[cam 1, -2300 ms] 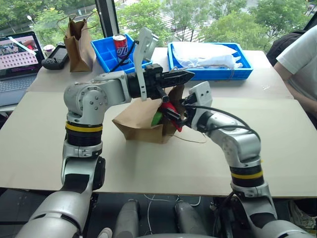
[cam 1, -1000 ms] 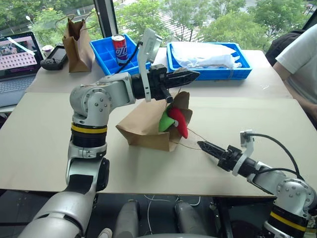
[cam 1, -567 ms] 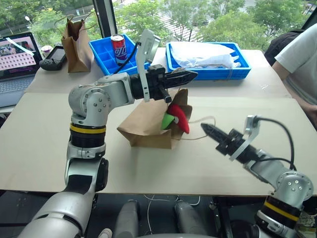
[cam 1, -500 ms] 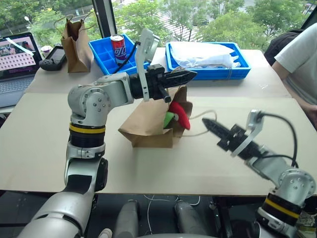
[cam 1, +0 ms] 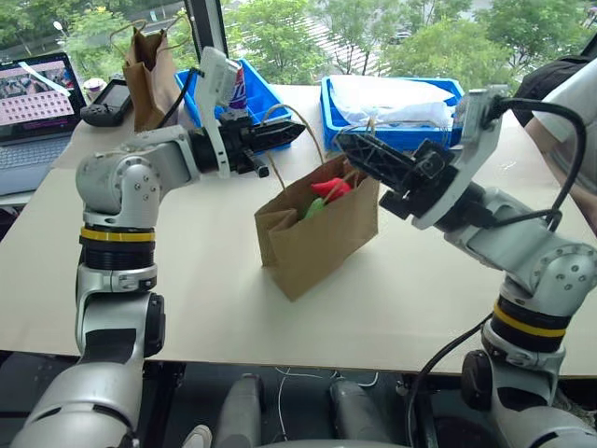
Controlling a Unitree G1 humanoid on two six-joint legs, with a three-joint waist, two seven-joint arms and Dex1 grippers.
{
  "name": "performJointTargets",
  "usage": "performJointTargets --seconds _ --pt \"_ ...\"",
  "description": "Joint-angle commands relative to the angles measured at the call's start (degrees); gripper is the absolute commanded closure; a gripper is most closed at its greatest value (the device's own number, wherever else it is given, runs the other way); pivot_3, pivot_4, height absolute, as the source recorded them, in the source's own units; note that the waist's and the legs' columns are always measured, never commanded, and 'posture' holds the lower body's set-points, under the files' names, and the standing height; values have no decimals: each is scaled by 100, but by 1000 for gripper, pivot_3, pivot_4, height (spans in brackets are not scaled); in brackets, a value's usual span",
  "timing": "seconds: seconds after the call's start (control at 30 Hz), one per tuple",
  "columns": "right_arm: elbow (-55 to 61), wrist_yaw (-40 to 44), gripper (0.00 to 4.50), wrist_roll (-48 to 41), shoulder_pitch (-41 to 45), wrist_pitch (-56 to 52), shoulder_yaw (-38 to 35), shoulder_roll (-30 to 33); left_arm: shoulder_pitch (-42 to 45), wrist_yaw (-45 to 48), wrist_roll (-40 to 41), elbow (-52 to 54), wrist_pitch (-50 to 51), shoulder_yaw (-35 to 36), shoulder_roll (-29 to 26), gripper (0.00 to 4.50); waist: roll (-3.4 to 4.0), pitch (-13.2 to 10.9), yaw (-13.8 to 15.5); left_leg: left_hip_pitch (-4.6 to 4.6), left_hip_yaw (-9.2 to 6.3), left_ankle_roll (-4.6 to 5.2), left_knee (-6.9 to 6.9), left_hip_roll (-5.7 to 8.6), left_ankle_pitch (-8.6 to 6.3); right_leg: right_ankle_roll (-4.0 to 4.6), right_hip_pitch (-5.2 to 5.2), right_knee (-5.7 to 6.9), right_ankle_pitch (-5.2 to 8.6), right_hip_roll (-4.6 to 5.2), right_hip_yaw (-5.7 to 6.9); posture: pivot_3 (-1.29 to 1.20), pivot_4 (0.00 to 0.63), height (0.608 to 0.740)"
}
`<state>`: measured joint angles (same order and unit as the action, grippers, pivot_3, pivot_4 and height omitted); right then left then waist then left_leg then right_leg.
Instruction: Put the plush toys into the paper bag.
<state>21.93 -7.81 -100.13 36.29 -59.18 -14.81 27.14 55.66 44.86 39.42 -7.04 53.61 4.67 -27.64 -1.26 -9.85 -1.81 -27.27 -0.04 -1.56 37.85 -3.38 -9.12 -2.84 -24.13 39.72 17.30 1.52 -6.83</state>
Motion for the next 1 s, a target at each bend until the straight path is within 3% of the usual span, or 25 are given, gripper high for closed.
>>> performJointTargets --seconds 0.03,0.13,0.3,0.73,0.8,1.0 --pt "113 127 4455 -72 -160 112 -51 516 108 -31 36 212 -55 138 -35 4500 -1 -1 4 -2 -1 0 0 0 0 1 -3 0 0 -1 1 0 150 685" --pt "120 100 4455 -423 -106 352 -145 798 154 16 29 143 -29 161 -131 4500 -1 -1 -18 -2 0 5 0 1 3 1 -7 8 -1 -1 -2 0 150 685" --pt "351 397 4455 -37 -1011 193 241 1077 -246 204 153 595 243 -164 -84 4500 -4 1 -48 6 -6 6 -3 -3 4 1 3 6 0 -6 2 0 150 685" --pt "429 559 4455 -68 -971 593 340 1267 -19 501 287 335 375 70 -456 4500 -5 0 -59 5 -5 19 1 0 12 2 -3 18 -3 -7 -2 0 150 685" --pt "329 528 4500 -250 -944 643 294 1291 -16 629 460 314 532 171 -524 4088 -6 0 -62 5 -5 19 1 0 12 2 -4 18 -3 -7 -2 0 150 685" --pt "195 680 2705 -366 -935 613 165 1628 -296 1234 618 459 615 244 -1047 2218 -5 0 -67 5 -5 20 0 -1 12 3 -6 19 -3 -7 -2 0 150 685"
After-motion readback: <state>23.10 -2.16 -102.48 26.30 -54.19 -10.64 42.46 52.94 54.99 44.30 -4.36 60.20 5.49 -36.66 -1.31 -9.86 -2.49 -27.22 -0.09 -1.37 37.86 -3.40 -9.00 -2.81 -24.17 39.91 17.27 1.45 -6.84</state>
